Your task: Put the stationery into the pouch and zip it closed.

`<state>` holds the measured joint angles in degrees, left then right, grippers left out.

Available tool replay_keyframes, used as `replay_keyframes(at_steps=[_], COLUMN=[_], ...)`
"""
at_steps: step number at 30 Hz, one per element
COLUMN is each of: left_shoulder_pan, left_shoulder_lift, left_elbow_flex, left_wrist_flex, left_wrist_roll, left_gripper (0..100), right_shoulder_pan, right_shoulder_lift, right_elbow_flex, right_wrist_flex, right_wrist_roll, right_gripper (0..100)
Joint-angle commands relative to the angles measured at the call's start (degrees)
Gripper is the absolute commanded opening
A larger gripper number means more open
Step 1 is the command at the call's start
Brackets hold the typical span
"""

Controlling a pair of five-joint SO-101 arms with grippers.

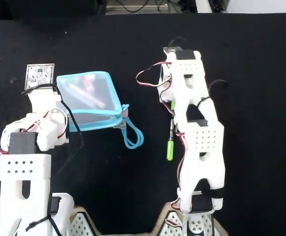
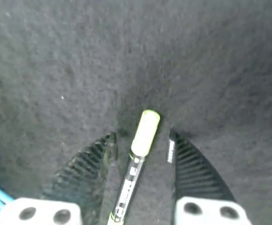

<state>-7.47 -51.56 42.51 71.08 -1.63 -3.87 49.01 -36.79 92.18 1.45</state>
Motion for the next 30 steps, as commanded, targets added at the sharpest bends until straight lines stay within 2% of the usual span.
replay_keyframes(at_steps=[1, 11, 18, 30], left_shoulder_pan=[-0.31, -0.31, -0.31, -0.31], left_shoulder_lift=[-0.18, -0.18, -0.18, -0.18], left_elbow_flex=[-0.48, -0.48, -0.48, -0.48], left_wrist_flex=[-0.62, -0.53, -0.53, -0.53], left_wrist_roll=[-0.09, -0.09, -0.09, -0.09], left_gripper=[3, 3, 3, 3], right_shoulder_pan=[0.97, 0.88, 0.97, 1.23], right_shoulder_lift=[-4.44, -0.04, 3.82, 9.54], right_elbow_flex=[0.04, -1.98, -8.13, -17.19], right_wrist_flex=[-2.64, -5.54, 1.05, 5.89], right_wrist_roll=[0.35, 0.35, 0.35, 0.35], right_gripper=[17.0, 17.0, 16.9, 16.9])
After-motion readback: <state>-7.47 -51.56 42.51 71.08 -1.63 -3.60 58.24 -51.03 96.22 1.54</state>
